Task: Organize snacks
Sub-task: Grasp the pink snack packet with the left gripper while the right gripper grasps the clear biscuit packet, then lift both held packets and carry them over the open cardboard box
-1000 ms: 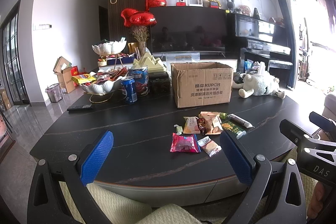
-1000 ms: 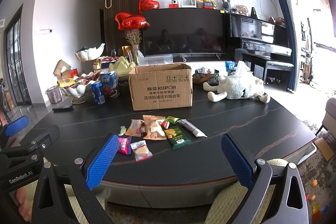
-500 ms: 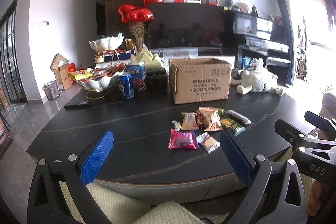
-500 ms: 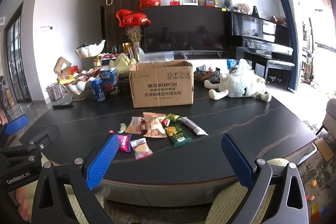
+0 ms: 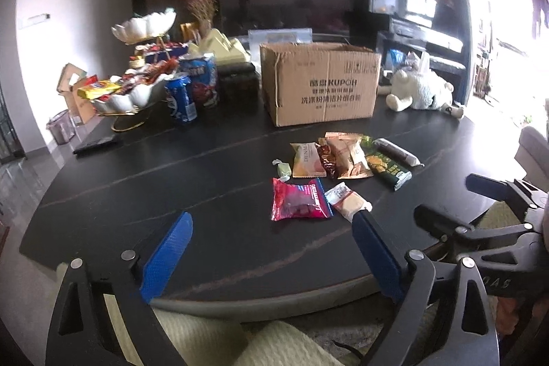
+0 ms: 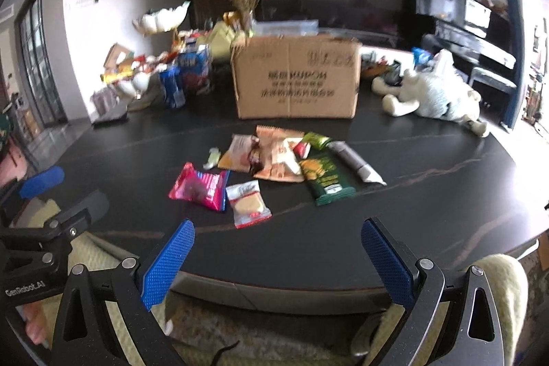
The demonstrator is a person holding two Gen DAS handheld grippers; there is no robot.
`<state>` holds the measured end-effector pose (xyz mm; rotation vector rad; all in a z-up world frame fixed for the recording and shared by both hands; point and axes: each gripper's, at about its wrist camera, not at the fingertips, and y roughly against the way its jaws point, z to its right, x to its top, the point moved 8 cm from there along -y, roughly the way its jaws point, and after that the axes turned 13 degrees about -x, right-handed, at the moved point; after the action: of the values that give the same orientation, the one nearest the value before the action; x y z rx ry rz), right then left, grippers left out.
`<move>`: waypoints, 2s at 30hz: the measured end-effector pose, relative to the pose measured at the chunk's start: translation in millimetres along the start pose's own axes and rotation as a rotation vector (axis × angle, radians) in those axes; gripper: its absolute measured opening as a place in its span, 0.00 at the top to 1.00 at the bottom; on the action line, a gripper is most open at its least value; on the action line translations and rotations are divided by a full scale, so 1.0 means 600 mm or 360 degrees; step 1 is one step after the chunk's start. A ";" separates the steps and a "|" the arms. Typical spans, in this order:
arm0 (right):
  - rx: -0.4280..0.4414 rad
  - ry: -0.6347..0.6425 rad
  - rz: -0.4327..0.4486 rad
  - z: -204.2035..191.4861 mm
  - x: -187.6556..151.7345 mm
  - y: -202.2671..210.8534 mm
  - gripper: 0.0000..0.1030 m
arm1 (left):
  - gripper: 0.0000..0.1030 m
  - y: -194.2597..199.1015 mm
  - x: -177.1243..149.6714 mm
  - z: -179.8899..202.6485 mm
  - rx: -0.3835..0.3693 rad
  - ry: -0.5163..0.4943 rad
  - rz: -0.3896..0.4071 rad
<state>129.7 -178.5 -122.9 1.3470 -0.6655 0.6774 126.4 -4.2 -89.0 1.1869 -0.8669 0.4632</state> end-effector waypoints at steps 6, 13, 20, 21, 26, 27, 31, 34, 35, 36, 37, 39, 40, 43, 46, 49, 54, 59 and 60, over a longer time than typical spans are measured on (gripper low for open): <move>0.0033 0.0160 -0.0110 -0.037 0.004 -0.061 0.16 | 0.17 -0.059 0.007 -0.020 -0.0129 -0.0026 -0.0093; 0.0064 0.0270 -0.0200 -0.064 0.004 -0.106 0.25 | 0.27 -0.132 -0.007 -0.035 -0.0287 0.0029 -0.0270; 0.0156 0.0247 -0.0287 -0.082 -0.001 -0.146 0.35 | 0.32 -0.172 -0.012 -0.041 -0.0374 0.0049 -0.0345; 0.0158 0.0250 -0.0289 -0.084 -0.001 -0.151 0.36 | 0.32 -0.179 -0.012 -0.042 -0.0382 0.0053 -0.0358; 0.0211 0.0230 -0.0337 -0.092 -0.003 -0.173 0.41 | 0.32 -0.207 -0.016 -0.045 -0.0437 0.0108 -0.0424; 0.0214 0.0229 -0.0337 -0.093 -0.003 -0.174 0.41 | 0.32 -0.212 -0.016 -0.043 -0.0451 0.0114 -0.0436; 0.0212 0.0237 -0.0345 -0.093 -0.003 -0.183 0.43 | 0.32 -0.230 -0.019 -0.041 -0.0462 0.0130 -0.0467; 0.0223 0.0227 -0.0361 -0.090 -0.005 -0.189 0.44 | 0.32 -0.241 -0.021 -0.033 -0.0486 0.0136 -0.0491; 0.0228 0.0221 -0.0368 -0.089 -0.006 -0.191 0.45 | 0.32 -0.245 -0.022 -0.032 -0.0488 0.0135 -0.0500; 0.0234 0.0216 -0.0377 -0.088 -0.007 -0.193 0.46 | 0.32 -0.247 -0.022 -0.031 -0.0488 0.0135 -0.0500; 0.0234 0.0210 -0.0374 -0.086 -0.007 -0.195 0.47 | 0.32 -0.250 -0.022 -0.031 -0.0484 0.0138 -0.0503; 0.0230 0.0210 -0.0372 -0.086 -0.006 -0.196 0.47 | 0.36 -0.256 -0.023 -0.032 -0.0482 0.0149 -0.0514; 0.0233 0.0208 -0.0371 -0.087 -0.006 -0.196 0.47 | 0.41 -0.259 -0.024 -0.033 -0.0480 0.0157 -0.0524; 0.0223 0.0222 -0.0353 -0.088 -0.004 -0.198 0.53 | 0.52 -0.259 -0.025 -0.031 -0.0472 0.0150 -0.0522; 0.0216 0.0217 -0.0349 -0.086 -0.003 -0.199 0.63 | 0.54 -0.257 -0.026 -0.032 -0.0465 0.0154 -0.0518; 0.0227 0.0180 -0.0355 -0.082 -0.001 -0.201 0.64 | 0.57 -0.254 -0.025 -0.031 -0.0465 0.0164 -0.0509; 0.0241 0.0153 -0.0346 -0.080 0.002 -0.193 0.65 | 0.60 -0.243 -0.019 -0.031 -0.0453 0.0167 -0.0463; 0.0236 0.0150 -0.0288 -0.075 0.017 -0.172 0.65 | 0.60 -0.224 -0.007 -0.026 -0.0425 0.0133 -0.0411; 0.0234 0.0148 -0.0272 -0.074 0.021 -0.166 0.65 | 0.60 -0.220 -0.003 -0.025 -0.0422 0.0127 -0.0400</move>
<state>216.1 -143.7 -181.3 1.4800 -0.4268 0.6563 225.2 -34.3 -172.2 1.0085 -0.6756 0.1829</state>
